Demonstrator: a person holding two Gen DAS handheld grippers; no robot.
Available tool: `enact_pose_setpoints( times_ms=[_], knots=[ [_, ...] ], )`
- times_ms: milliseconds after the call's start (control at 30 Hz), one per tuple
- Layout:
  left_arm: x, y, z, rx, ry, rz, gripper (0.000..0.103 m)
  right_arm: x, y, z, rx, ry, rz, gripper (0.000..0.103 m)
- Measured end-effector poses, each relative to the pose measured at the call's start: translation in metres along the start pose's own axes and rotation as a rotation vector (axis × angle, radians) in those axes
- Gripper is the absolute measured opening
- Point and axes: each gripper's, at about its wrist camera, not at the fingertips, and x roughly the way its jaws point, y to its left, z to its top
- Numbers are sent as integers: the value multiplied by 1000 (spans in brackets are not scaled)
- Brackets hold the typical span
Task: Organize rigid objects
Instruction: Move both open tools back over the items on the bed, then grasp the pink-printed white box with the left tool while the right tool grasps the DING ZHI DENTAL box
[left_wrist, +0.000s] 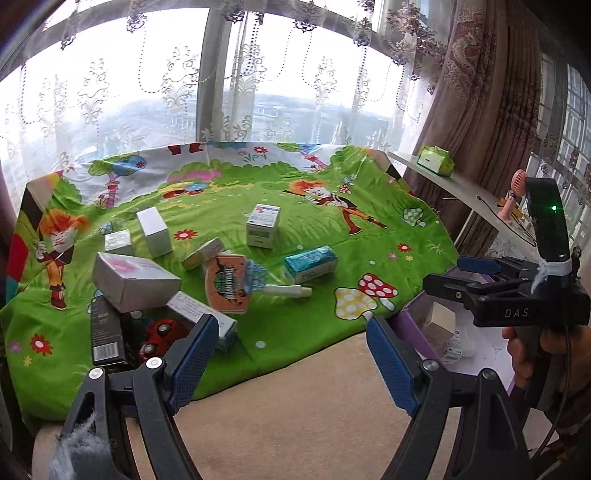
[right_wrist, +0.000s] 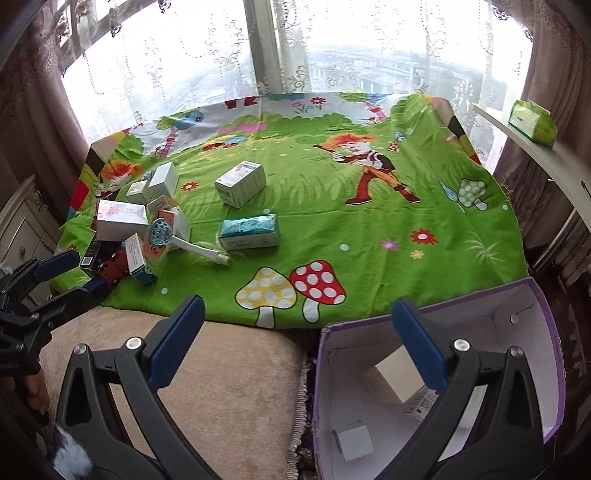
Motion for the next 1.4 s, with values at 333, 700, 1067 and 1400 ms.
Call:
enact_pose_setpoints(
  times_ms=[333,700,1067,1400],
  knots=[
    [-8,67,7,-1,12,100,85,25,53,33,-110,26,72,102],
    [14,123,24,32,81,85,91,65,105,65,-221,61,126,102],
    [55,150,38,125,158,67,99,115,155,90,-343,116,156,102],
    [78,156,41,160,186,2,99,161,180,98,-432,174,129,91]
  ],
)
